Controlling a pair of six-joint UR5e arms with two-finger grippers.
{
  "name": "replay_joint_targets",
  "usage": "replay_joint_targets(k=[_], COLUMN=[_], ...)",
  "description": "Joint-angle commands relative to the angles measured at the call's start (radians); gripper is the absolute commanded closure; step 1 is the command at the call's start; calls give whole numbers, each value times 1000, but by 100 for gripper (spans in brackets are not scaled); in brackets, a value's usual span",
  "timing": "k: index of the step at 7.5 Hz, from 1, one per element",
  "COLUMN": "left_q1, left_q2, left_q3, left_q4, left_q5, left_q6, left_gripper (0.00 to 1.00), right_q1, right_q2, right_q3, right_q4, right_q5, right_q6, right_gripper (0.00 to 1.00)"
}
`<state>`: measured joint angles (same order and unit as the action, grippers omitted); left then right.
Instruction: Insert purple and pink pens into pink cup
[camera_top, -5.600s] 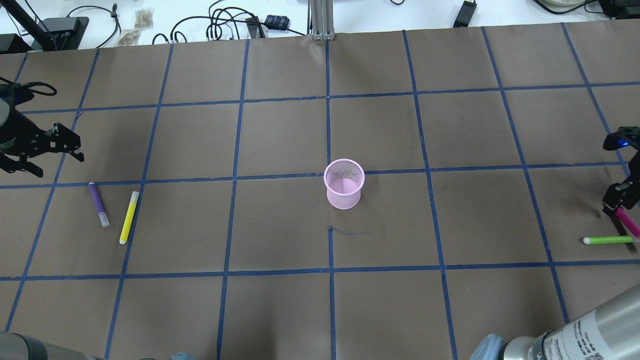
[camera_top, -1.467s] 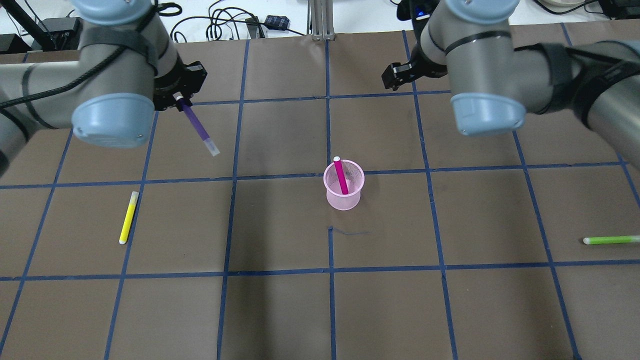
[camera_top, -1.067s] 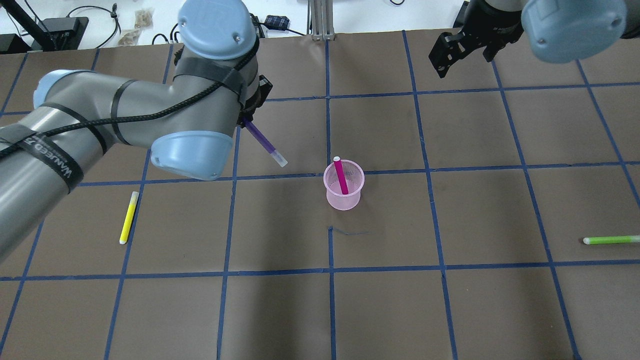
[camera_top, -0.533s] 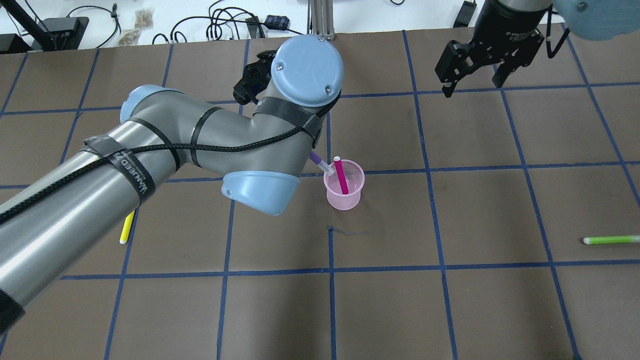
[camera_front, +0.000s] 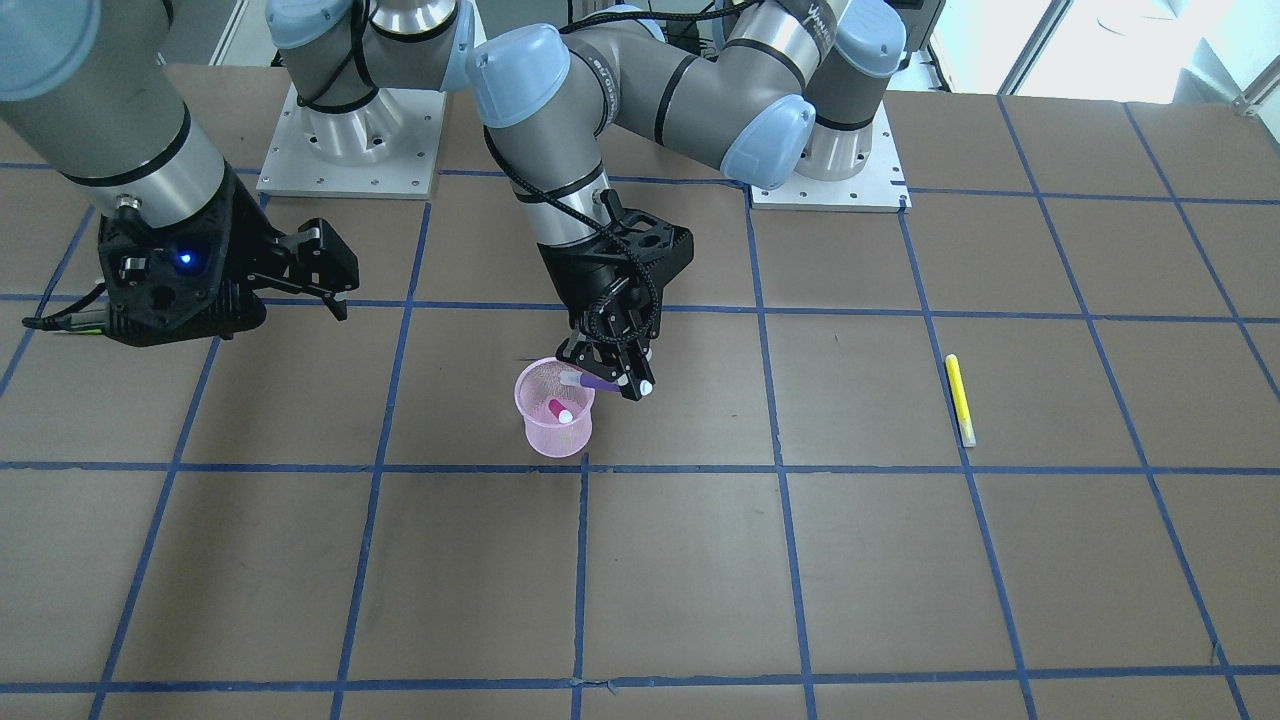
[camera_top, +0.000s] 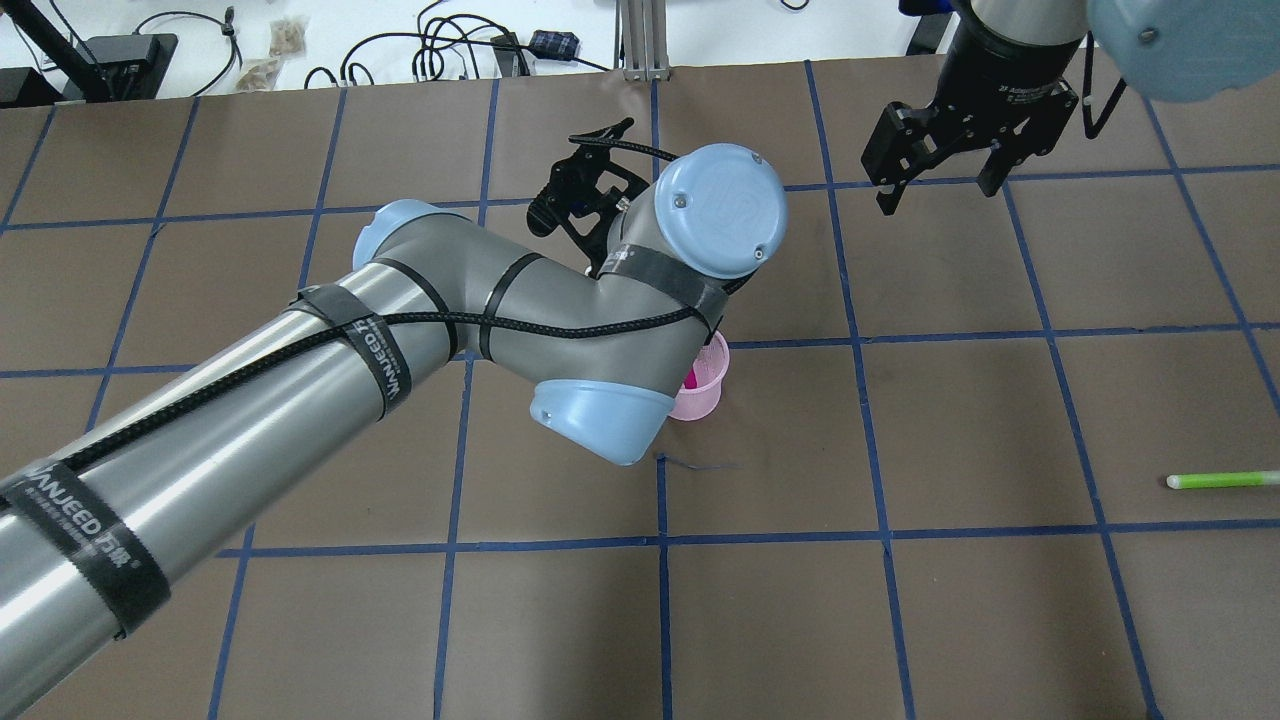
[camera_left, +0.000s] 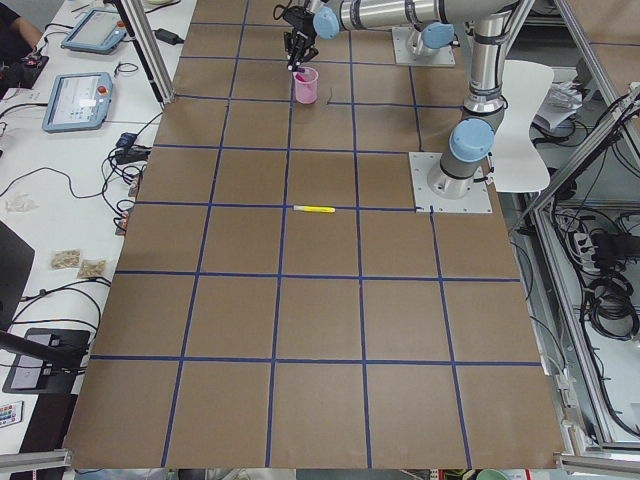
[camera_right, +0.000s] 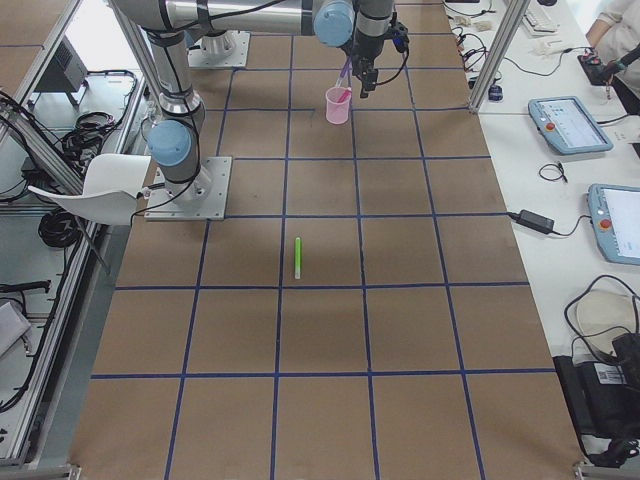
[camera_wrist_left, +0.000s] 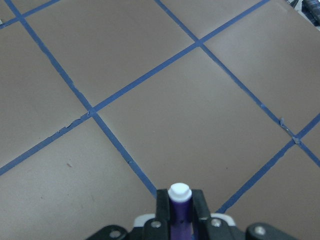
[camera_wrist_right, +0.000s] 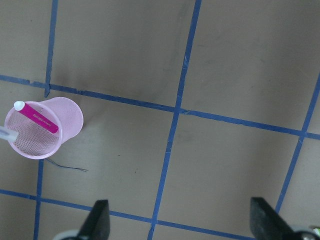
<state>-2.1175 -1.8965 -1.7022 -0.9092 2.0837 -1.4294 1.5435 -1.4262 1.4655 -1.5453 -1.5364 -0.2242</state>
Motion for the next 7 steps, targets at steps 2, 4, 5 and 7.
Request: replay_joint_targets(k=[2, 4, 5, 7], left_q1=[-28, -55, -77, -96], left_q2=[-56, -84, -87, -81], left_q3=[-1, -1, -2, -8], left_q4=[68, 85, 85, 92], left_q5=[48, 49, 49, 36], left_q6=[-25, -69, -78, -63], left_gripper=[100, 100, 70, 0], right_q1=[1, 1, 1, -2], right_q2=[-2, -3, 0, 0], right_q3=[4, 4, 3, 6], right_q4=[-1, 1, 5, 2], right_q5=[-2, -4, -5, -27], right_q6=[-1, -3, -3, -3], right_gripper=[0, 0, 0, 0])
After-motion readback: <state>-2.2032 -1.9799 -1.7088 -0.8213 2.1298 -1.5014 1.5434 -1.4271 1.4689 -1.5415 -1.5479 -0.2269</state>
